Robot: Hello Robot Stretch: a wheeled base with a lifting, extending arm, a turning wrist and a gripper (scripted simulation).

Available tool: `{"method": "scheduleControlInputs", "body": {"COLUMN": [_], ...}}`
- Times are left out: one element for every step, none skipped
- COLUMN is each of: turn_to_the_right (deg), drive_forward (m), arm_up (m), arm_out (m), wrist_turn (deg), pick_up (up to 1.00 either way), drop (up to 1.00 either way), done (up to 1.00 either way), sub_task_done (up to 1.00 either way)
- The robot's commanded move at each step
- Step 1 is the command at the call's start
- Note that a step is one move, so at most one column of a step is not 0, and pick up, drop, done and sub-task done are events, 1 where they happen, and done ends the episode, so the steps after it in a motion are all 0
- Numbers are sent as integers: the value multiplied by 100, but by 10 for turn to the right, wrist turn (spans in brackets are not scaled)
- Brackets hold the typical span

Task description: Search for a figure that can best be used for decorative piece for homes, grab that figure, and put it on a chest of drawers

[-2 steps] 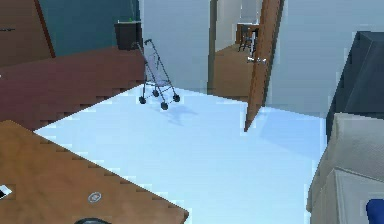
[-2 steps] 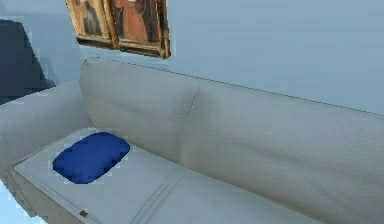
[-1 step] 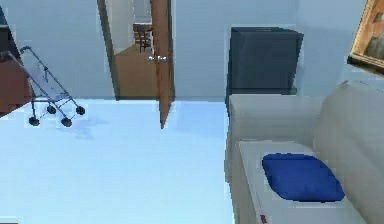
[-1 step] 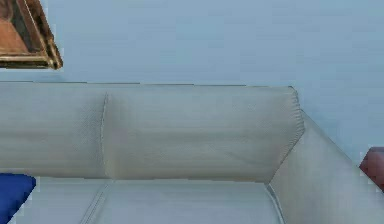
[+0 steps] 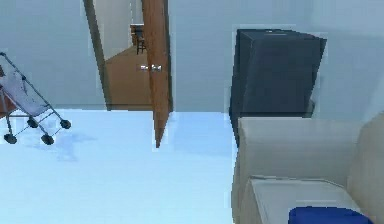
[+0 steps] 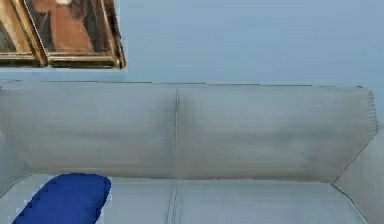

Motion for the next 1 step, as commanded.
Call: {"method": "scheduleControlInputs", "body": {"turn_to_the_right": [450], "drive_forward": [0], "arm_up": [0], "arm_out": [0], "wrist_turn": [0], "pick_up": [0], "drop": [0], "done": [0], "sub_task_done": [0]}}
